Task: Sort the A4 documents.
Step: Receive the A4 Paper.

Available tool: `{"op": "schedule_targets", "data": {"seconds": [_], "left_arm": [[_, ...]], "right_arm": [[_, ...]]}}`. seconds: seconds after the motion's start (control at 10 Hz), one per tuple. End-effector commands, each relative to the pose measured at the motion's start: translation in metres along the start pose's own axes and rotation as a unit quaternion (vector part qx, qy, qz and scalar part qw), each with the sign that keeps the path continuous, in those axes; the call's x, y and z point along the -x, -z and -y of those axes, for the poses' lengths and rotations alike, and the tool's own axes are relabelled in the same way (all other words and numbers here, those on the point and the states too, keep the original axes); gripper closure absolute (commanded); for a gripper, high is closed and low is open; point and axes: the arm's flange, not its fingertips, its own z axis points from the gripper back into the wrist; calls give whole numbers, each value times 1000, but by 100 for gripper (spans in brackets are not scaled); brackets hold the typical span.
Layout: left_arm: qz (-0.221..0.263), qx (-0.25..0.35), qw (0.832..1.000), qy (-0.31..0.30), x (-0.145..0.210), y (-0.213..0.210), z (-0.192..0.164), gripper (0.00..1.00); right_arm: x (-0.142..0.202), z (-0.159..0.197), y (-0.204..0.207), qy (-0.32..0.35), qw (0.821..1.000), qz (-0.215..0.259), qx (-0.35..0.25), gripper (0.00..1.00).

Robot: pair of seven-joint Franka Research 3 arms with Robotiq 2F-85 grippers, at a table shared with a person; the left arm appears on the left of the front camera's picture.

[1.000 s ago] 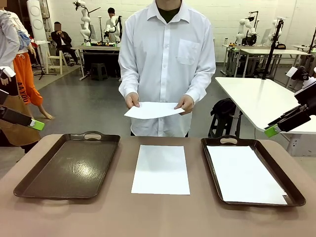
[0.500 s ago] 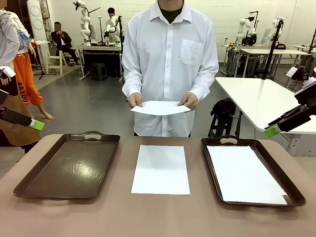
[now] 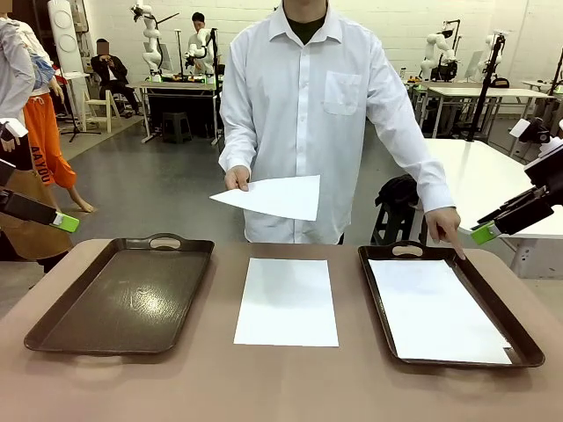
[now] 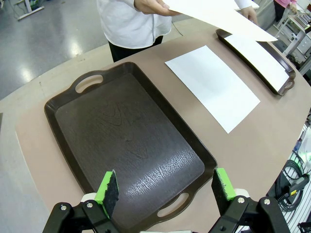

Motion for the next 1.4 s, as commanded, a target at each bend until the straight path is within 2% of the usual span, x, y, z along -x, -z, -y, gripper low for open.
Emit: {"op": "schedule_targets", "data": {"seconds": [0.0,0.9,1.3], "left_arm": [[6,9,1000,6,2,1,-2,0],[6,9,1000,6,2,1,-2,0],[6,9,1000,6,2,1,-2,0]], "right_arm": [[0,-1,-1,-2,1000,3,-2,0],[0,0,0,0,1000,0,0,0],[-10,11,8,34,994,48,-96,0]]}}
